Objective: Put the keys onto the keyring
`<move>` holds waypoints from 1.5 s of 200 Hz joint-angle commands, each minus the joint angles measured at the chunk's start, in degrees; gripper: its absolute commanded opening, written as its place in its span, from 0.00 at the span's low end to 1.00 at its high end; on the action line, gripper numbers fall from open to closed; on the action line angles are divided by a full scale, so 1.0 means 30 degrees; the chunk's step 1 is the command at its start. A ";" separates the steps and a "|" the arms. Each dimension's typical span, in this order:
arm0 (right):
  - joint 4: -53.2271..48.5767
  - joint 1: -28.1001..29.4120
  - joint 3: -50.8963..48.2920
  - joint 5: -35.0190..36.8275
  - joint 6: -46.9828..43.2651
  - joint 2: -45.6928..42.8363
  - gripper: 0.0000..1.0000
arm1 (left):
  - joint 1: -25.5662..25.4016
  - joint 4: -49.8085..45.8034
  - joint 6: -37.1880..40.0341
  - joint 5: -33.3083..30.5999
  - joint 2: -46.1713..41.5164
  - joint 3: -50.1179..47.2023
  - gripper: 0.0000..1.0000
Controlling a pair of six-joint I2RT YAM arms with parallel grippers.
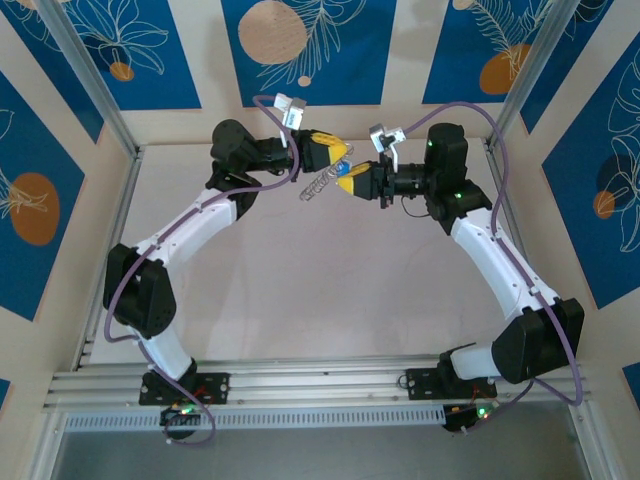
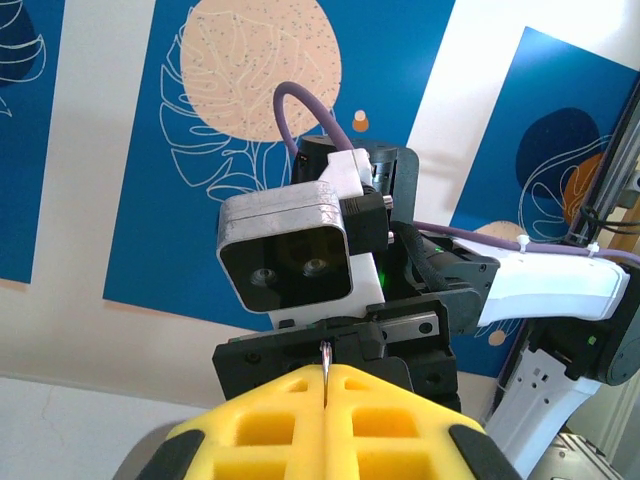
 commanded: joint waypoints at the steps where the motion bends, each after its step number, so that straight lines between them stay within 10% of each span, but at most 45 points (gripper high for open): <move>1: -0.0688 0.0257 0.0666 0.0111 -0.0562 0.0206 0.00 | -0.0181 0.0727 0.0377 -0.0481 -0.0765 -0.0183 0.00; 176: -0.4301 0.0632 0.1922 0.1036 -0.2557 0.1216 0.00 | -0.0346 0.1296 0.0472 -0.2377 -0.1325 -0.0953 0.00; 221: -0.4463 -0.0532 0.0438 0.1527 -0.2419 -0.0471 0.39 | -0.0351 0.2024 0.0043 -0.3606 -0.1504 -0.1408 0.00; 300: 0.0657 -0.2669 -0.2151 0.3677 0.2164 -0.3595 0.42 | -0.0455 0.3931 -0.0851 -0.6311 -0.2040 -0.2673 0.00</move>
